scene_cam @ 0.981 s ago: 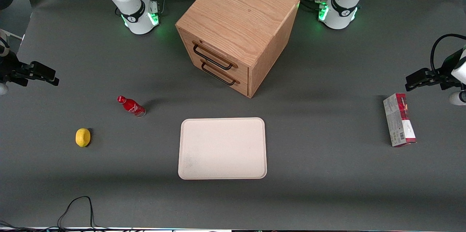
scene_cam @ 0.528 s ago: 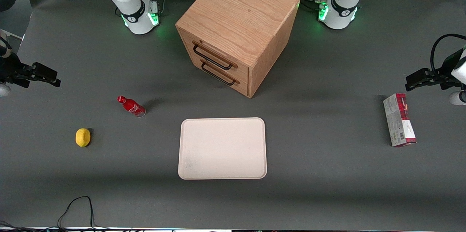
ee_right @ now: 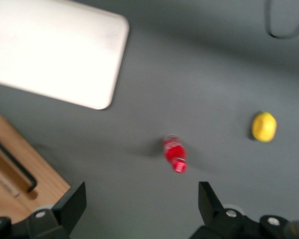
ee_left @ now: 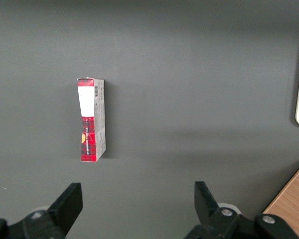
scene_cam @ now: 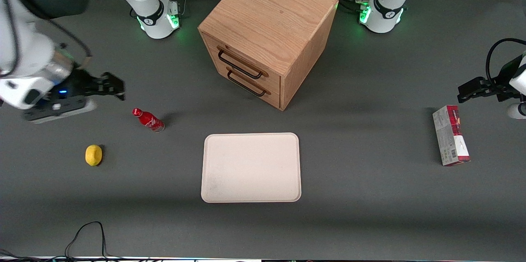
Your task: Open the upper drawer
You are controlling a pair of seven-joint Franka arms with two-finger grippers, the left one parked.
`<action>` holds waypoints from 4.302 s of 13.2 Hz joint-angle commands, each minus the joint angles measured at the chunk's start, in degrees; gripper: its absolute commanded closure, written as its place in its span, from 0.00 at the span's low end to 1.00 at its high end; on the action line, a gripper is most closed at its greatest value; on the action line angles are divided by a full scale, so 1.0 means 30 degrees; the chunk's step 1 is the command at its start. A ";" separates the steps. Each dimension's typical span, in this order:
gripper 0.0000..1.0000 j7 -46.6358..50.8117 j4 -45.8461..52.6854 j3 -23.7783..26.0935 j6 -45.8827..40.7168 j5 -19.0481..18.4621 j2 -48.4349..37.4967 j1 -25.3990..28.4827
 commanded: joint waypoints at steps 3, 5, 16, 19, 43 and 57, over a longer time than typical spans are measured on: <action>0.00 -0.0261 0.0560 -0.0186 -0.0202 0.1913 0.0799 0.3098; 0.00 -0.0320 0.0560 -0.0186 -0.0173 0.2155 0.0977 0.4355; 0.00 -0.4918 0.0268 -0.0069 0.1058 0.1275 0.1886 0.7263; 0.00 -0.6175 -0.0025 -0.0039 0.0795 0.1771 0.1857 0.7233; 0.00 -0.6472 -0.6003 -0.0068 0.5365 0.4410 0.0919 0.7524; 0.00 -0.7351 -0.7437 -0.0215 0.6827 0.4967 0.1124 0.7585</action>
